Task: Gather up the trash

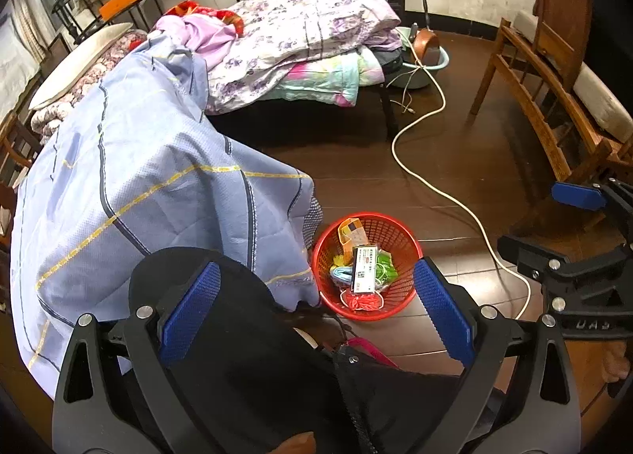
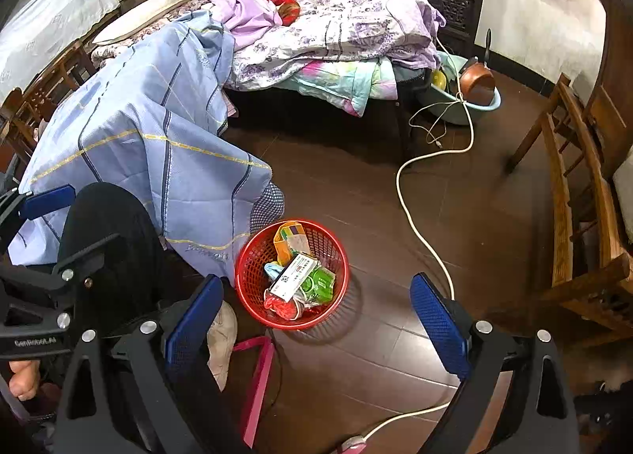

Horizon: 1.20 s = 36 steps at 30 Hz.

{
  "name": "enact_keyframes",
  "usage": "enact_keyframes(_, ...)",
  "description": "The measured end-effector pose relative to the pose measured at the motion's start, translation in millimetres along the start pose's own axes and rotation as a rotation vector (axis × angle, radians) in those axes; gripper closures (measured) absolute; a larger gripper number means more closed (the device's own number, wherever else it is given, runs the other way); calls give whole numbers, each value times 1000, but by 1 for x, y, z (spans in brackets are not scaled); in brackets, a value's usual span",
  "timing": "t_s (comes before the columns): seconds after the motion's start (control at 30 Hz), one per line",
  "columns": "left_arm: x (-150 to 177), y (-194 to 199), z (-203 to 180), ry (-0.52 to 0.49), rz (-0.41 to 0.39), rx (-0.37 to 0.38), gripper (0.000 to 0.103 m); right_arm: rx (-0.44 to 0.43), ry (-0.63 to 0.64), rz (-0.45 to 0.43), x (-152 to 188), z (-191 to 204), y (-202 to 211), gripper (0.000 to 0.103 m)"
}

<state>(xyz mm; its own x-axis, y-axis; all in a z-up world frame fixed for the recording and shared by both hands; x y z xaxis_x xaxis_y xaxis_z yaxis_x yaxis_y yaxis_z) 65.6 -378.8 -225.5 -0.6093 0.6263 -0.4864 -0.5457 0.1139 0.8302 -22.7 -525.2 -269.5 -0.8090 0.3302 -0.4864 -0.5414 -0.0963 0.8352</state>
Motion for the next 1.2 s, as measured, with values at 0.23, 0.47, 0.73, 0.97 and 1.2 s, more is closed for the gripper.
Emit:
enact_keyframes(0.23, 6, -12, -6, -14, 45, 0, 9, -19, -15, 26, 6, 0, -12, 9)
enact_keyframes(0.47, 6, -13, -7, -16, 47, -3, 9, -28, -25, 33, 8, -2, -16, 9)
enact_keyframes(0.73, 6, -14, -3, -6, 47, -15, 9, -29, -18, 31, 9, -2, -15, 9)
enact_keyframes(0.97, 7, -16, -2, -4, 56, -17, 9, -32, -18, 32, 9, -1, -14, 9)
enact_keyframes(1.2, 8, -18, -2, 2, 69, -8, 9, -34, -19, 32, 9, -1, -14, 9)
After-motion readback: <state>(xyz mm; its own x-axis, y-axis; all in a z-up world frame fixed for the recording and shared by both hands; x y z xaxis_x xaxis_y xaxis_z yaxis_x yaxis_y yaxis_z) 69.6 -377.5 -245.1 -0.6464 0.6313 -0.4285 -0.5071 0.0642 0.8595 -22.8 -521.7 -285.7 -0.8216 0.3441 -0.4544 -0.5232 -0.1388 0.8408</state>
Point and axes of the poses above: each gripper's, at about its wrist camera, not at the fingertips, and y roughly against the way its jaws point, z to its left, x to its underside, the point moved 7 cm from there along -y, roughly the way its jaws point, and after that the axes turned 10 degrees about -x, right-handed, at the moved point
